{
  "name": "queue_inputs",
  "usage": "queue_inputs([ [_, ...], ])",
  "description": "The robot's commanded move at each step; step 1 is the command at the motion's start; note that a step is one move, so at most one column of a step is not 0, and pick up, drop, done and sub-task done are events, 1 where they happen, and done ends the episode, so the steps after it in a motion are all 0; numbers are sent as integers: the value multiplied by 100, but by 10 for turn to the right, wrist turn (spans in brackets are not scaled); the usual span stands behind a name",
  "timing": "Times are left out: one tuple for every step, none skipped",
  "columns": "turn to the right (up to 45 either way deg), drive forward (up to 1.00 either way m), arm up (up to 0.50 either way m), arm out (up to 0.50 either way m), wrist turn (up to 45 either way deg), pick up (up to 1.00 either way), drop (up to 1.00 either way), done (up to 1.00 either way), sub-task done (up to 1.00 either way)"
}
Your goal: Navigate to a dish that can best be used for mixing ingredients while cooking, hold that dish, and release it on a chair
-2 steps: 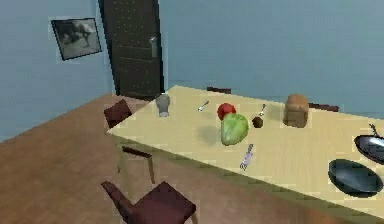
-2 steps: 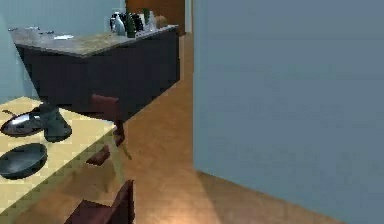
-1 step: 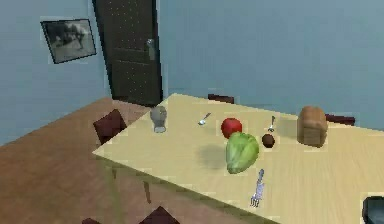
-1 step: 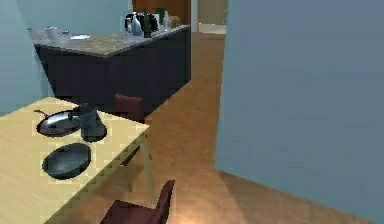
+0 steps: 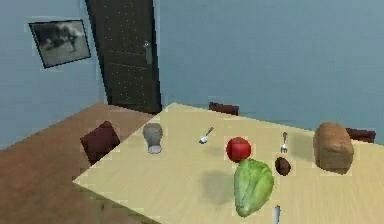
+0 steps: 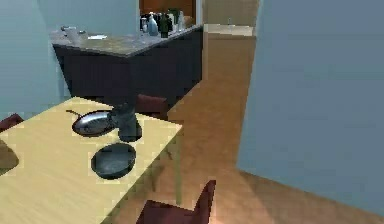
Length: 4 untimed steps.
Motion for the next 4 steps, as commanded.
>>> queue_inputs([
  [-450, 0, 0, 0, 0, 0, 0, 0, 0],
  [-450, 0, 0, 0, 0, 0, 0, 0, 0],
  [-450, 0, 0, 0, 0, 0, 0, 0, 0],
  [-240, 0, 0, 0, 0, 0, 0, 0, 0],
])
